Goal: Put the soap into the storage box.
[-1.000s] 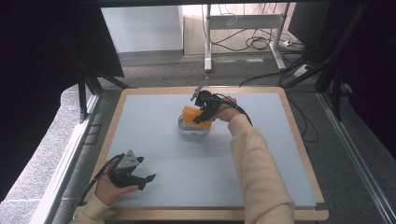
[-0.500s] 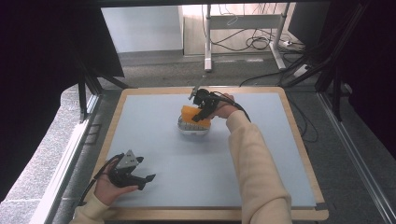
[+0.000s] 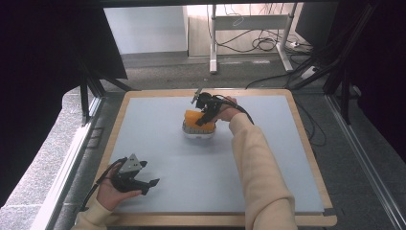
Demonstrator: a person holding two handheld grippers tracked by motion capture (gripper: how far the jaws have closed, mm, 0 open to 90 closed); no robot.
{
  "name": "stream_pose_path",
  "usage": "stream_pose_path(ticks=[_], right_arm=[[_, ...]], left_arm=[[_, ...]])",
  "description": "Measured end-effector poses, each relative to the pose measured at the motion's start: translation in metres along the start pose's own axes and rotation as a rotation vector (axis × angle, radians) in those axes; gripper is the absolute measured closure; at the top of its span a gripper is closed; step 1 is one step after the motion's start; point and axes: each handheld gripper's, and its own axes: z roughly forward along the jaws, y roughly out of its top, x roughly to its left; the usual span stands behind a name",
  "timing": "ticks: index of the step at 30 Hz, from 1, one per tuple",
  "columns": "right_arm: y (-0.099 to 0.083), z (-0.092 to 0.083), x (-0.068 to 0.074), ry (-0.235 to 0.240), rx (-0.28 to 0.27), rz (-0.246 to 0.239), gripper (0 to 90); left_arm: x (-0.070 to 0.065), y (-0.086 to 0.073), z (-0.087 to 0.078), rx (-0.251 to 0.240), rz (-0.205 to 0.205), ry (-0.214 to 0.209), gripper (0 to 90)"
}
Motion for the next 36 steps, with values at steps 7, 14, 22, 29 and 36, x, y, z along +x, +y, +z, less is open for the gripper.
stream_pose_path(ticks=[7,14,22,29,36], right_arm=[[-0.001,0.004,0.000,0.006,0.003,0.003,61.5],[0.001,0.011,0.002,0.004,0.023,-0.010,61.2],[0.002,0.001,0.001,-0.021,-0.009,0.001,55.4],[-0.002,-0.008,0.002,-0.066,-0.024,0.028,51.2],[-0.006,-0.014,-0.001,-0.113,-0.038,0.058,47.4]], left_arm=[[0.001,0.000,-0.001,-0.001,0.000,0.003,18.7],[0.001,-0.001,-0.001,0.000,0.001,0.002,18.7],[0.001,-0.001,0.000,0.000,-0.001,0.002,18.7],[0.000,-0.001,0.000,0.004,0.004,0.004,18.7],[0.000,-0.001,0.000,0.008,0.006,0.004,18.8]])
